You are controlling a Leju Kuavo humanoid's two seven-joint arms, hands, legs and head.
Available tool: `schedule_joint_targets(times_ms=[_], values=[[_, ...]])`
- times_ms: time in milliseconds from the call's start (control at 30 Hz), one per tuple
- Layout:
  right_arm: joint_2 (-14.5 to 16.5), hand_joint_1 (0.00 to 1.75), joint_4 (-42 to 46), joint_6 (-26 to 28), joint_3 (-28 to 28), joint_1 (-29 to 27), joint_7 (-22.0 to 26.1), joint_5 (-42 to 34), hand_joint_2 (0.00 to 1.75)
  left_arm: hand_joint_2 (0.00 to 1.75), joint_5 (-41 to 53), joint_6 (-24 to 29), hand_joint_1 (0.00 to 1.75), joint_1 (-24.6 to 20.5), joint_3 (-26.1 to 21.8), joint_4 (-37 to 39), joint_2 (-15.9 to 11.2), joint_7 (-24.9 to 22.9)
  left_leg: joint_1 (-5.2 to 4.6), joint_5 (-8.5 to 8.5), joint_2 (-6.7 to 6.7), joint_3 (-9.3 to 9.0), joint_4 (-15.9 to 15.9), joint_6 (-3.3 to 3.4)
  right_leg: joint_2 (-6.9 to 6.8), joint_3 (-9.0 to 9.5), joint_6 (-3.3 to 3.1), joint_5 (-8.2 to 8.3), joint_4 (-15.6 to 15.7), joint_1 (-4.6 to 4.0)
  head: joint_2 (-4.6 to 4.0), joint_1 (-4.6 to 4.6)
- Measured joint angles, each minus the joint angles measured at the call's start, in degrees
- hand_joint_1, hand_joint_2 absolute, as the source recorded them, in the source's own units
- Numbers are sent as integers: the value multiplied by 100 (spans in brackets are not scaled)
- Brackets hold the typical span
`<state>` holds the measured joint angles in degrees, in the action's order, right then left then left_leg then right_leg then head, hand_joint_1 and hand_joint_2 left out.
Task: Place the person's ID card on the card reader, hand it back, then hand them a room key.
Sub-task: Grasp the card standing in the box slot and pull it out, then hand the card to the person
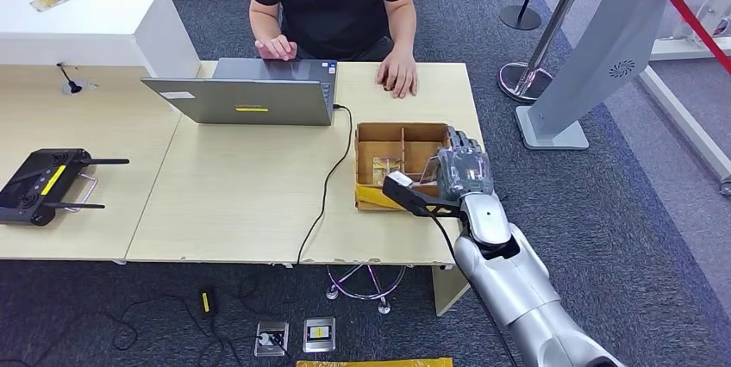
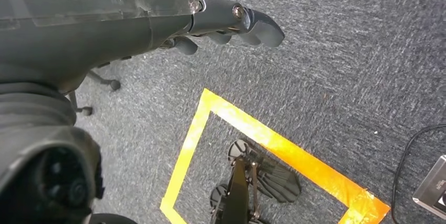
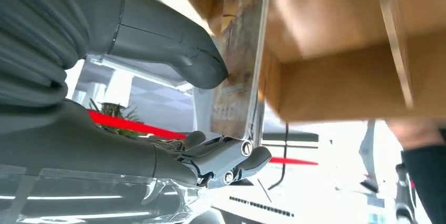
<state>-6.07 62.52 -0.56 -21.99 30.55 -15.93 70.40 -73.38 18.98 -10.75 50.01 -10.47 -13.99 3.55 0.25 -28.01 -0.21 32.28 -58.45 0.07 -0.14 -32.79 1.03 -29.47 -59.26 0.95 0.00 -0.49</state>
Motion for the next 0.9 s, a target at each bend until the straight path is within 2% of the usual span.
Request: schedule_joint_targets(times_ms=[367, 567, 733, 900], values=[[22, 175, 495, -225, 104, 863, 198, 47, 175, 0, 199, -244, 0, 6, 7, 0, -47, 161, 0, 3, -1, -1, 0, -4, -1, 1, -7, 5, -1, 0, 0, 1], [154, 175, 360, 197, 104, 1089, 282, 110, 175, 0, 258, -297, 0, 5, 19, 0, -66, 174, 1, 3, -1, 3, 0, -4, -1, -1, -7, 5, -1, -1, 0, 1], [389, 175, -179, 626, 102, 1339, 365, 85, 175, 0, 253, -286, 0, 5, 22, 0, -76, 174, 2, 4, -1, 4, 0, -4, -2, -1, -7, 5, -1, -2, 0, 1], [594, 175, -643, 796, 101, 1463, 413, 70, 175, 0, 249, -279, 0, 5, 22, 0, -76, 173, 2, 4, -2, 4, 0, -5, -2, -1, -7, 5, -2, -2, 0, 1]])
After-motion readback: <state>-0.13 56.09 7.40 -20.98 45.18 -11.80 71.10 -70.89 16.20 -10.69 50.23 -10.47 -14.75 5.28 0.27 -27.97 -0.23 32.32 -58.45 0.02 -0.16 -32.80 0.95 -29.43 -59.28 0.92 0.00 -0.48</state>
